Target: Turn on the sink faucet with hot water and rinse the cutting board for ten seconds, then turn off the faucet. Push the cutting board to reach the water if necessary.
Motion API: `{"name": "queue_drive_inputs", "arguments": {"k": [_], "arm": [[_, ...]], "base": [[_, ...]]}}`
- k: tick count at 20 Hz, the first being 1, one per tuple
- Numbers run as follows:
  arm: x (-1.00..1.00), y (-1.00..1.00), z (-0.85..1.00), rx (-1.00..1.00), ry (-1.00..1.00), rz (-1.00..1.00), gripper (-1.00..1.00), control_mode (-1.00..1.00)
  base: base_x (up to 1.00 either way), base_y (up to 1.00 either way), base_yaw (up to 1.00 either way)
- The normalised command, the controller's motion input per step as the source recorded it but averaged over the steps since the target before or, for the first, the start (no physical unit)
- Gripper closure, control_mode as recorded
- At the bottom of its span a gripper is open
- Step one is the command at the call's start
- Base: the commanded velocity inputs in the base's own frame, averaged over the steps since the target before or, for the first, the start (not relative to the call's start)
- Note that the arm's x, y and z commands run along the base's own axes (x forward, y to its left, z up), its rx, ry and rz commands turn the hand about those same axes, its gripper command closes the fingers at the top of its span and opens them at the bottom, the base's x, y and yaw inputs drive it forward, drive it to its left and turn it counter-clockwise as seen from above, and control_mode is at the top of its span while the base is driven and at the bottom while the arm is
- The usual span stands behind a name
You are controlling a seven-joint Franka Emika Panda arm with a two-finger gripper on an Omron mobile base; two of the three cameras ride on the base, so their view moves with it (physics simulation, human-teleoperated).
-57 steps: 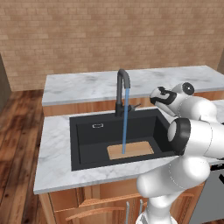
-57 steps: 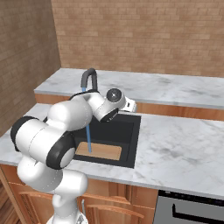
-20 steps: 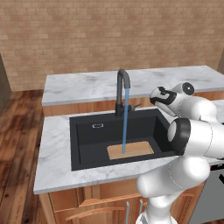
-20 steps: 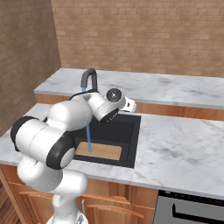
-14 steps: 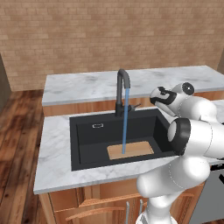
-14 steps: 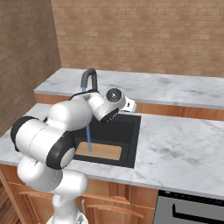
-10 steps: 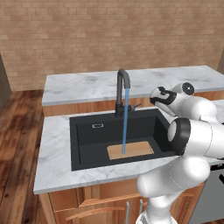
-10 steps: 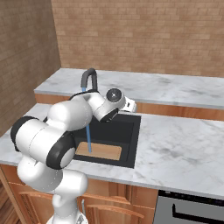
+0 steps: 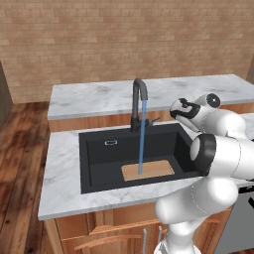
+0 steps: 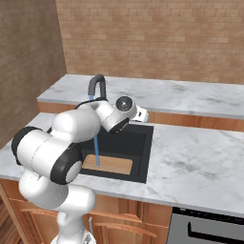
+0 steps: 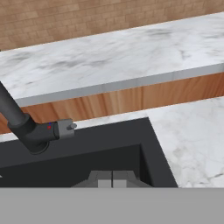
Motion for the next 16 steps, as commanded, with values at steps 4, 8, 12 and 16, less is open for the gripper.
{"name": "queue_drive_inputs", "arguments": {"k": [4,8,12,16], "arm": [[0.0,0.0,0.0,0.0,0.0,0.0,1.0,-1.0],[0.0,0.0,0.0,0.0,0.0,0.0,1.0,-1.0],[0.0,0.0,0.0,0.0,0.0,0.0,1.0,-1.0],[0.0,0.0,0.0,0.0,0.0,0.0,1.0,-1.0]], "base": [[0.0,0.0,0.0],[0.0,0.0,0.0],[0.0,0.0,0.0],[0.0,0.0,0.0]]}}
